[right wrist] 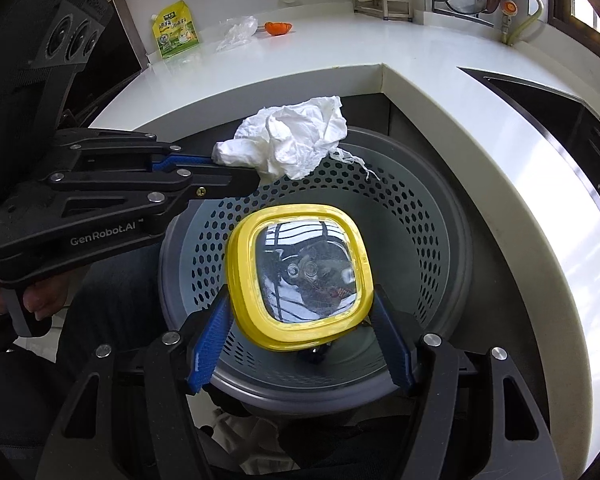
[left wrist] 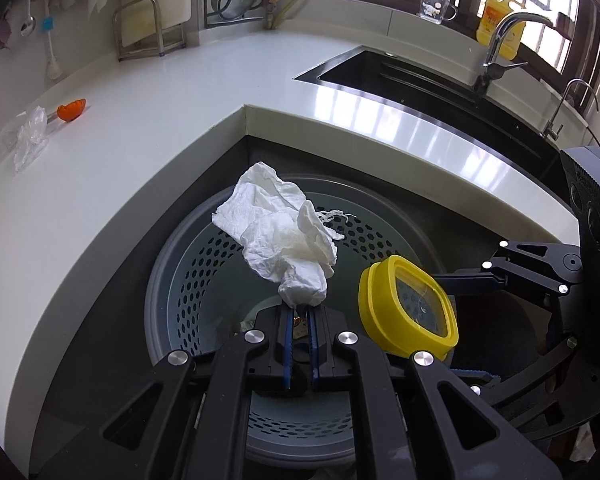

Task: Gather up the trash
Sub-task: 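Carry tissue and yellow lid over the grey basket and open both grippers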

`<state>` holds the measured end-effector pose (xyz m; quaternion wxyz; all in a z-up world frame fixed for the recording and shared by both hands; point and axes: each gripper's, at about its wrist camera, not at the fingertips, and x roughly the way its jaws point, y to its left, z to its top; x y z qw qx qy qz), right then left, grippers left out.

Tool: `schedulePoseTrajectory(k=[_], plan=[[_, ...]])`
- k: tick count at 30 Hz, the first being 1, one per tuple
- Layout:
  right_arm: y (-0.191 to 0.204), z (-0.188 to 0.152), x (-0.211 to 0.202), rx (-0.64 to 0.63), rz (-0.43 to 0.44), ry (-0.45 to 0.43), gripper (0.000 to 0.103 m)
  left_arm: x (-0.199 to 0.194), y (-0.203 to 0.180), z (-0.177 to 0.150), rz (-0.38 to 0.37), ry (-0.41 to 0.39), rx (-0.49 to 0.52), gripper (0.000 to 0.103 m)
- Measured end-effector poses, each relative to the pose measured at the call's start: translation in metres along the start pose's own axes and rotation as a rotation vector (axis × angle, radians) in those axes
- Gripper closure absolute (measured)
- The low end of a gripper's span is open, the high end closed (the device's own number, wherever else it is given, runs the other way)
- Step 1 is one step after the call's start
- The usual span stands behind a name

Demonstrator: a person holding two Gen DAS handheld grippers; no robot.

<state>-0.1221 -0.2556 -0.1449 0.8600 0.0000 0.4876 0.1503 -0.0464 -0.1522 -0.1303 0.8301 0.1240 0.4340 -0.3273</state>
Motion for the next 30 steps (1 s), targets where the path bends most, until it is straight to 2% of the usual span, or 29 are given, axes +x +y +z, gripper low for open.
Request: schedulePoseTrajectory(k=[12, 28, 29, 30], plan=[[0.002, 0.002, 0.012, -0.009, 0.009, 0.025, 0.038, 0.012, 0.002, -0.001, 0.001, 0.032, -0.017, 0.096], [0.009, 0.007, 0.025, -0.053, 0.016, 0.052, 0.037, 0.014, 0.012, 0.002, 0.011, 0.032, -0.050, 0.093], [0.010, 0.008, 0.025, -0.059, 0.020, 0.052, 0.037, 0.014, 0.014, 0.003, 0.011, 0.031, -0.057, 0.088], [0.012, 0.009, 0.025, -0.068, 0.025, 0.051, 0.037, 0.014, 0.016, 0.003, 0.007, 0.032, -0.069, 0.074]])
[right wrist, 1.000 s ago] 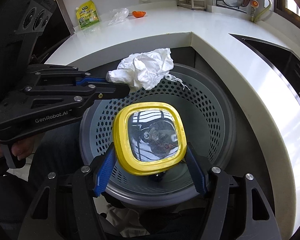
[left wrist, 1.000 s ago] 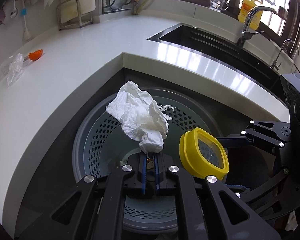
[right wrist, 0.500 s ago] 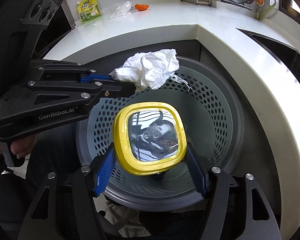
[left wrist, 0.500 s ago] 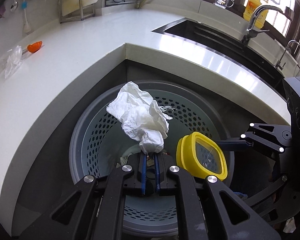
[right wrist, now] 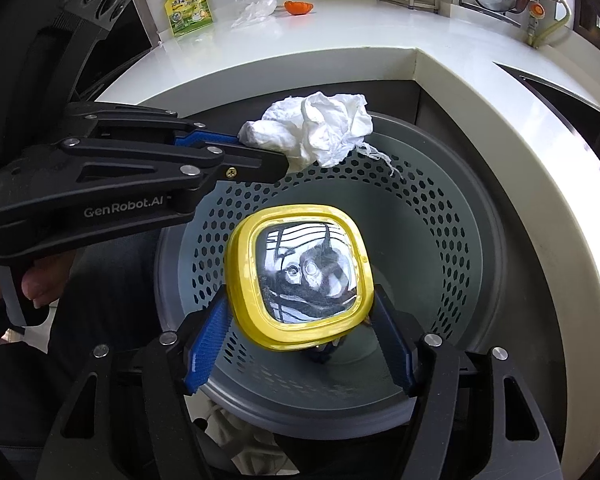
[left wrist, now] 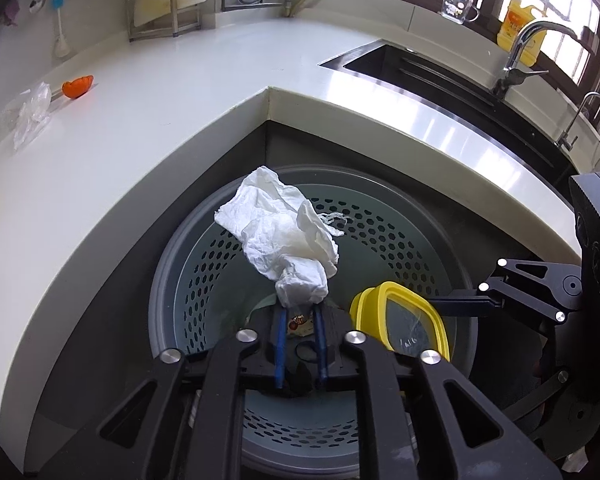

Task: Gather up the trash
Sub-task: 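Carry tissue and yellow lid over the grey basket and open both grippers, then move both tools back over the counter toward the plastic bag and orange peel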

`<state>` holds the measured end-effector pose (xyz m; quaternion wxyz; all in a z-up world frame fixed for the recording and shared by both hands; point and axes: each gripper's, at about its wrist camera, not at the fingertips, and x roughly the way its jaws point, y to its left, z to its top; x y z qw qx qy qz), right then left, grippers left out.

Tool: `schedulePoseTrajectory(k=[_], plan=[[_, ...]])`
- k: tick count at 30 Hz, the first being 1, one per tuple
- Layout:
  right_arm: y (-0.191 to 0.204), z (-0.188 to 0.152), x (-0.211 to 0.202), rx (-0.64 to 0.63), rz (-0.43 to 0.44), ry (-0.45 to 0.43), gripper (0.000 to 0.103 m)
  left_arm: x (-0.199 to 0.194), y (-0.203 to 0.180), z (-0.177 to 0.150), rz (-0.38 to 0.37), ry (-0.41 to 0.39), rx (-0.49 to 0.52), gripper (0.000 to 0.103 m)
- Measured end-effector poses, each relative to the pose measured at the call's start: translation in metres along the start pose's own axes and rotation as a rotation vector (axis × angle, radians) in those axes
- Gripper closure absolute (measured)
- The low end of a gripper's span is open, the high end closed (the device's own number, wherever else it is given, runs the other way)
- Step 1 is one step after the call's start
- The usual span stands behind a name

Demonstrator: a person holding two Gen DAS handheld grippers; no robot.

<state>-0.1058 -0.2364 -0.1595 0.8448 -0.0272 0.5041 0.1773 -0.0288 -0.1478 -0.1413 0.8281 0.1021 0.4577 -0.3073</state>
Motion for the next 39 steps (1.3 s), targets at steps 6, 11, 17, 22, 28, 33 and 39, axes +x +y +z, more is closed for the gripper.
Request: schedulePoseTrajectory(k=[6, 11, 17, 22, 28, 33, 39], plan=[[0.005, 0.002, 0.000, -0.018, -0.016, -0.011, 0.024, -0.007, 0.009, 0.003, 0.022, -0.045, -0.045, 0.019], [0.001, 0.003, -0.003, -0.007, -0.027, -0.014, 0.021, -0.012, 0.015, 0.006, 0.032, -0.056, -0.064, 0.012], [-0.006, 0.007, -0.021, 0.013, -0.040, -0.052, 0.021, -0.032, 0.024, 0.014, 0.049, -0.105, -0.082, 0.010], [-0.014, 0.025, -0.054, 0.021, -0.016, -0.145, 0.021, -0.055, 0.053, 0.031, 0.116, -0.174, -0.127, 0.007], [-0.025, 0.066, -0.085, 0.027, 0.055, -0.303, 0.019, -0.064, 0.115, 0.059, 0.234, -0.214, -0.206, 0.007], [-0.022, 0.118, -0.078, 0.000, 0.071, -0.347, 0.019, -0.059, 0.168, 0.089, 0.320, -0.231, -0.260, 0.007], [-0.018, 0.181, -0.059, -0.045, 0.111, -0.364, 0.019, -0.026, 0.237, 0.126, 0.352, -0.158, -0.376, 0.007]])
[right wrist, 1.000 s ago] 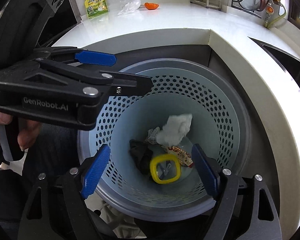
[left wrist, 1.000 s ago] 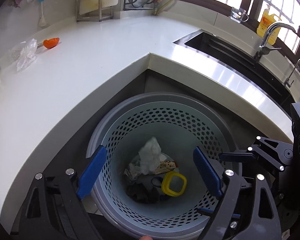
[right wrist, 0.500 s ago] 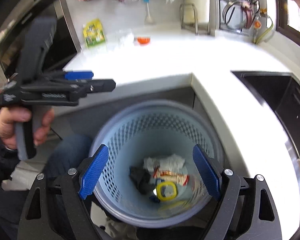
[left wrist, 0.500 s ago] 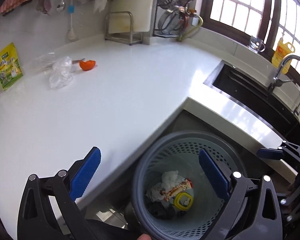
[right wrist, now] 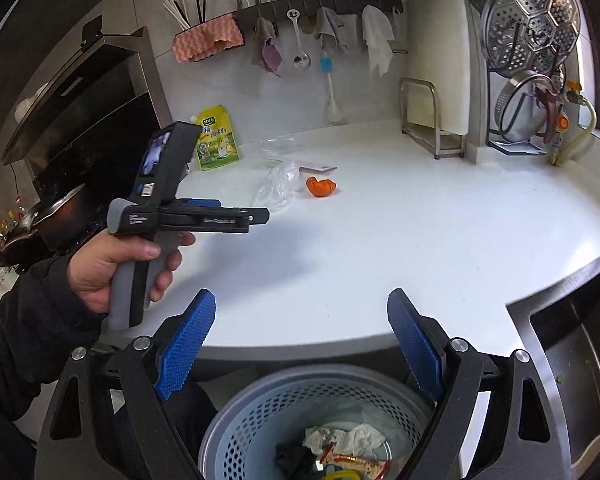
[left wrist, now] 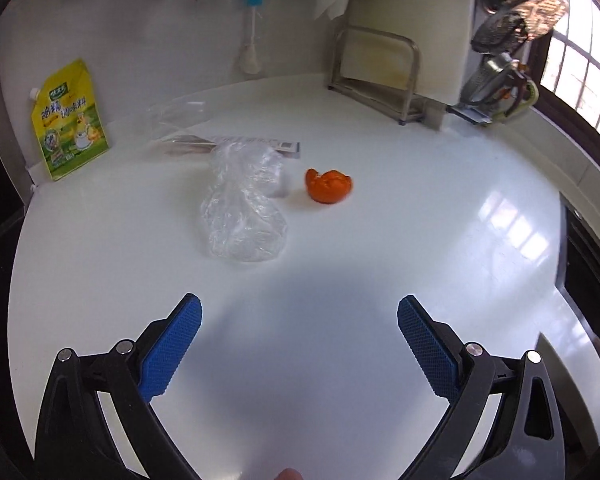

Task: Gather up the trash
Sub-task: 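Move both tools back over the counter toward the plastic bag and orange peel, then grasp the clear plastic bag with the left gripper while the right gripper grasps the orange peel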

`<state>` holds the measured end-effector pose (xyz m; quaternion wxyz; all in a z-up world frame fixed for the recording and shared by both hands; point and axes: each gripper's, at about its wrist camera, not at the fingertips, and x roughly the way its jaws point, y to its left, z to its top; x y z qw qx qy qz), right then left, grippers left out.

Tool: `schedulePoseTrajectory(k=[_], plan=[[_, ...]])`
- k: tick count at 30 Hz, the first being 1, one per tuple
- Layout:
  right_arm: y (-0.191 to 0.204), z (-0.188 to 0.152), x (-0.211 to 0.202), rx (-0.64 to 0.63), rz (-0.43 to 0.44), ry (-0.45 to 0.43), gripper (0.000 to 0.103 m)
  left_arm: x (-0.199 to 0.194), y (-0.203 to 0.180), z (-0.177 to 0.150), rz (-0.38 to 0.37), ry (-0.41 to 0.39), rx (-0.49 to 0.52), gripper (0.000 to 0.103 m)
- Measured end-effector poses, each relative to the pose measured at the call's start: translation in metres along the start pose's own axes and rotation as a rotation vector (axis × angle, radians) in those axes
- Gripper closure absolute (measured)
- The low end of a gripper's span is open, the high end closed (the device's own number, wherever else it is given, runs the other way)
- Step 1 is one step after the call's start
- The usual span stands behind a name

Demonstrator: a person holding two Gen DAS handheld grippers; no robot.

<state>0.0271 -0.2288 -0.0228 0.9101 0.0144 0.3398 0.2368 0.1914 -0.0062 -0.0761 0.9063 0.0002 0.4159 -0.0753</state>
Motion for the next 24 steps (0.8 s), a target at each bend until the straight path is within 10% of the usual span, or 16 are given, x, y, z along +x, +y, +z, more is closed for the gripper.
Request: schedulePoseTrajectory(k=[11, 18, 24], plan=[[-0.019, 0.064, 0.083, -0.021, 0.016, 0.028, 0.019, 0.072, 0.028, 0.057, 0.103, 0.027, 0.001, 0.008], [-0.024, 0.089, 0.136, -0.029, 0.002, 0.085, 0.019, 0.087, 0.038, 0.060, 0.073, 0.053, 0.009, 0.092], [-0.026, 0.118, 0.204, -0.064, -0.046, 0.159, 0.019, 0.066, 0.043, 0.063, 0.027, -0.016, 0.024, 0.098]])
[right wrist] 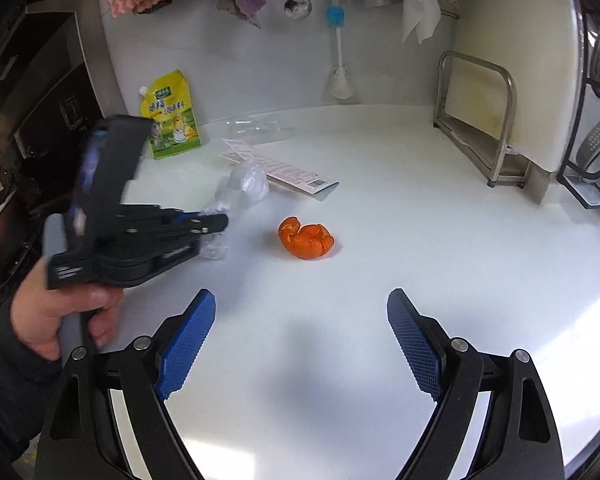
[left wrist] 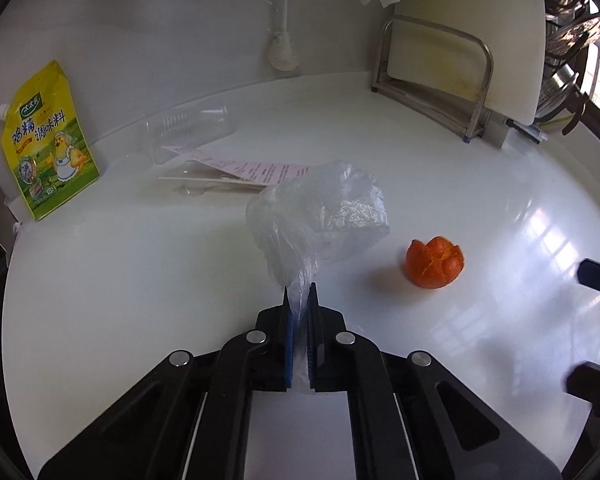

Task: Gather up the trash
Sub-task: 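Grasp the clear plastic bag with the left gripper while the right gripper grasps the orange peel, then carry bag and orange peel over the grey basket and open both grippers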

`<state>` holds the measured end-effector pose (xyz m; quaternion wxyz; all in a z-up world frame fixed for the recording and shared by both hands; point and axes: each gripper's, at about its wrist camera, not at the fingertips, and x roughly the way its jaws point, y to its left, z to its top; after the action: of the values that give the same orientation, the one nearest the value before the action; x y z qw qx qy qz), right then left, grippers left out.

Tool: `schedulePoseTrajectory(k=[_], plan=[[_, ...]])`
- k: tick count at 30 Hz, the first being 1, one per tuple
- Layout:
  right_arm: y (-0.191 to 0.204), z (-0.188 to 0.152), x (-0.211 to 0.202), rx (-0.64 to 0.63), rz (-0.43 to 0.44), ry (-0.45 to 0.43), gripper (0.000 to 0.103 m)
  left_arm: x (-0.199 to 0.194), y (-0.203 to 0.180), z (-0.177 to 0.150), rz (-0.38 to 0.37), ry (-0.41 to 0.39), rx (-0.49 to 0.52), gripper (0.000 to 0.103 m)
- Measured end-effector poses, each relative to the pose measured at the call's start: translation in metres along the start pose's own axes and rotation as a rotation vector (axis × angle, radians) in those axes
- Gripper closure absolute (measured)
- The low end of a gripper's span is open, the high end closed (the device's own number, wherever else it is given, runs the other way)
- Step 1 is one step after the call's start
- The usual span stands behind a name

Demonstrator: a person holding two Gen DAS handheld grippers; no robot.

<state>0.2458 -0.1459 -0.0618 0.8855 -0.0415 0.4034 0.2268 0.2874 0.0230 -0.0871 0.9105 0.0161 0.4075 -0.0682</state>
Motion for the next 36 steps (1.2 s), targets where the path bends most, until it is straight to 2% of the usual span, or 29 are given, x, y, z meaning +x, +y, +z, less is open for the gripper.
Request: schedulePoseTrajectory(k=[2, 4, 6, 9, 10, 13, 15, 16, 17, 20, 25, 29, 36], plan=[[-0.003, 0.010, 0.025, 0.007, -0.013, 0.032, 0.020, -0.008, 0.004, 0.004, -0.022, -0.029, -0.023, 0.098], [-0.005, 0.020, 0.049, 0.012, -0.039, 0.068, 0.020, -0.011, 0.010, 0.004, -0.014, -0.045, -0.047, 0.098], [-0.004, 0.027, 0.064, 0.016, -0.022, 0.085, 0.020, -0.010, 0.014, 0.003, 0.001, -0.049, -0.052, 0.098], [-0.001, 0.037, 0.082, 0.002, -0.026, 0.109, 0.020, -0.009, 0.018, 0.004, -0.021, -0.049, -0.080, 0.098], [0.000, 0.039, 0.087, -0.001, -0.032, 0.118, 0.026, -0.009, 0.018, 0.004, -0.023, -0.050, -0.083, 0.098], [-0.002, 0.039, 0.100, 0.000, -0.043, 0.145, 0.050, -0.006, 0.019, 0.003, -0.021, -0.040, -0.088, 0.098], [-0.003, 0.039, 0.100, 0.008, -0.058, 0.135, 0.055, -0.005, 0.017, 0.003, -0.028, -0.036, -0.086, 0.098], [-0.003, 0.039, 0.099, 0.016, -0.048, 0.132, 0.072, -0.007, 0.015, 0.003, -0.027, -0.041, -0.080, 0.098], [-0.004, 0.039, 0.097, 0.021, -0.039, 0.124, 0.077, -0.009, 0.013, 0.004, -0.025, -0.048, -0.071, 0.098], [0.000, 0.037, 0.088, 0.011, -0.018, 0.119, 0.084, -0.014, 0.010, 0.005, -0.030, -0.072, -0.057, 0.098], [0.006, 0.026, 0.051, 0.014, -0.001, 0.066, 0.086, -0.017, 0.008, 0.005, -0.024, -0.106, -0.048, 0.097], [0.007, 0.009, 0.009, 0.025, 0.016, 0.024, 0.086, -0.031, 0.001, 0.008, -0.051, -0.146, -0.033, 0.097], [0.012, -0.050, -0.070, 0.019, 0.004, -0.011, 0.086, -0.080, -0.032, -0.005, -0.109, -0.248, 0.049, 0.097]])
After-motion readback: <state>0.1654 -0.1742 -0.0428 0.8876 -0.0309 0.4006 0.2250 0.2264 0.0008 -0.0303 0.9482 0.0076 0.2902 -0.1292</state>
